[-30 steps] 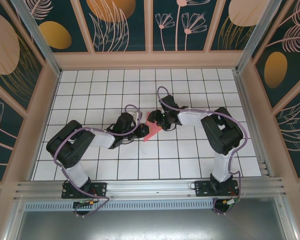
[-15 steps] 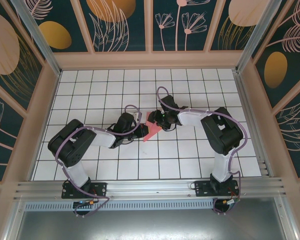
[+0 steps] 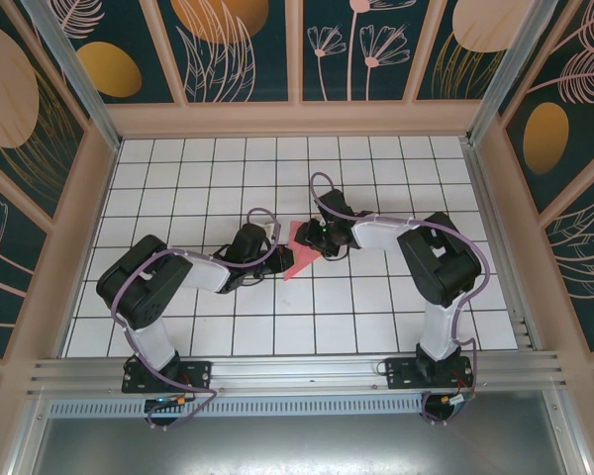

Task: Fold a paper plane with a square sheet of paper (pick it up from the middle)
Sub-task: Fourth fold the wing at the center of the table.

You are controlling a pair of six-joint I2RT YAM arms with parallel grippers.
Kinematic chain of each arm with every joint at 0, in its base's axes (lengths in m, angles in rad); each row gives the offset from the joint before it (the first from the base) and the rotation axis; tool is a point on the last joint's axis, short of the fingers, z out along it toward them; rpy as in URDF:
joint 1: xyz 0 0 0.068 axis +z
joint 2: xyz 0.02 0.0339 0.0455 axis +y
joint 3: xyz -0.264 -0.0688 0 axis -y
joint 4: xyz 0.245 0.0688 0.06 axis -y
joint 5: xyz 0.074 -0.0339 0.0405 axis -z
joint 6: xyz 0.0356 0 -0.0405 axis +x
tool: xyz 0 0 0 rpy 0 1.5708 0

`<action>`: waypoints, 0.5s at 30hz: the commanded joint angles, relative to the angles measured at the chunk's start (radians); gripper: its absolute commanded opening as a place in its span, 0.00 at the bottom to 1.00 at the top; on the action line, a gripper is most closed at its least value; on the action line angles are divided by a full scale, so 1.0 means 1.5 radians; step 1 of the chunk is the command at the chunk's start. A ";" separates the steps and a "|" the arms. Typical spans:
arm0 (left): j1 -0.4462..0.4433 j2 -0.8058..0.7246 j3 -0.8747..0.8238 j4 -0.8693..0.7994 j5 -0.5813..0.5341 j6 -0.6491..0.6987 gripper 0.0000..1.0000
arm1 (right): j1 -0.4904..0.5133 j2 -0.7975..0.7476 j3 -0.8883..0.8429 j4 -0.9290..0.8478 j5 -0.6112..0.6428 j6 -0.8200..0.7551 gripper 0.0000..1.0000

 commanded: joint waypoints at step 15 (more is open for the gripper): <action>0.004 -0.037 0.054 -0.077 -0.031 0.027 0.13 | 0.006 0.116 -0.012 -0.086 0.067 -0.007 0.49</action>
